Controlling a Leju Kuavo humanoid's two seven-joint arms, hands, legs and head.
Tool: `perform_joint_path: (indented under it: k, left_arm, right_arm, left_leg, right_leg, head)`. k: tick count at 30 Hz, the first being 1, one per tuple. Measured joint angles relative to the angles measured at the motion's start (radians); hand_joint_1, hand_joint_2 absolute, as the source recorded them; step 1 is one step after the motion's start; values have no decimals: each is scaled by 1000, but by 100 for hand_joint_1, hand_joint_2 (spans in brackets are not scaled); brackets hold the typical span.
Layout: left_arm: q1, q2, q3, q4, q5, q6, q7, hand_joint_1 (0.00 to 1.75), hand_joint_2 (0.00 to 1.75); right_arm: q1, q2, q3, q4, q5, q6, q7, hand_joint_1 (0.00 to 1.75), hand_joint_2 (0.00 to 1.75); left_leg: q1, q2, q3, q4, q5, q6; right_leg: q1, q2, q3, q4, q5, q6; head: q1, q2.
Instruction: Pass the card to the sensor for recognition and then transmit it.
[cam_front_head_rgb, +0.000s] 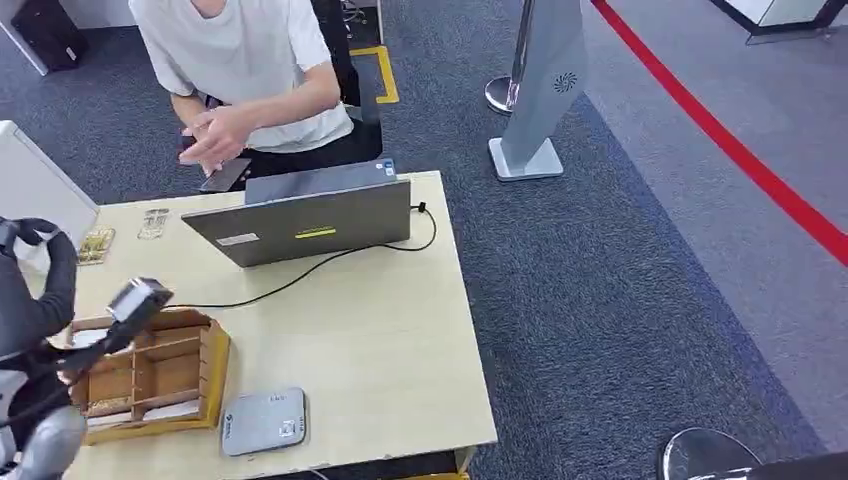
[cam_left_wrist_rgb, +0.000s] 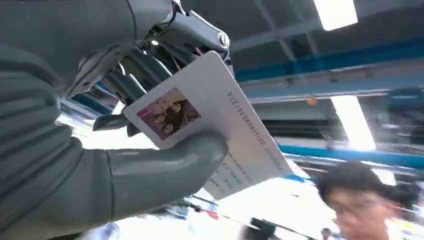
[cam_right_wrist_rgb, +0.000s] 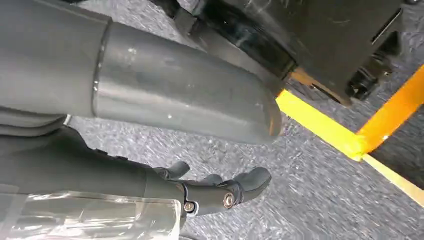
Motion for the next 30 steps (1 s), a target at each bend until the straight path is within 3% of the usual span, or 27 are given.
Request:
perform_joint_path:
  k: [8, 14, 15, 30]
  left_arm:
    - [-157, 60, 19, 200, -68, -23, 35, 175, 175]
    - [-196, 65, 17, 253, -70, -23, 38, 175, 175]
    - [-197, 65, 17, 259, -70, -23, 38, 0, 175]
    - [-198, 65, 11, 272, -38, -22, 37, 0, 175]
  right_arm:
    - [-4, -1, 6, 14, -14, 10, -34, 0, 0]
    - [-2, -1, 9, 14, -15, -5, -37, 0, 0]
    - [-2, -1, 9, 14, -15, -6, -37, 0, 0]
    - [3, 0, 11, 14, -20, -17, -33, 0, 0]
  left_leg:
    - [0, 0, -1, 0, 0, 0]
    - [0, 0, -2, 0, 0, 0]
    - [0, 0, -2, 0, 0, 0]
    - [0, 2, -2, 0, 0, 0]
  right_leg:
    - [0, 1, -1, 0, 0, 0]
    - [0, 1, -2, 0, 0, 0]
    - [0, 1, -2, 0, 0, 0]
    - [0, 4, -4, 0, 1, 0]
  head:
    - [0, 0]
    - [0, 0]
    - [0, 0]
    - [0, 0]
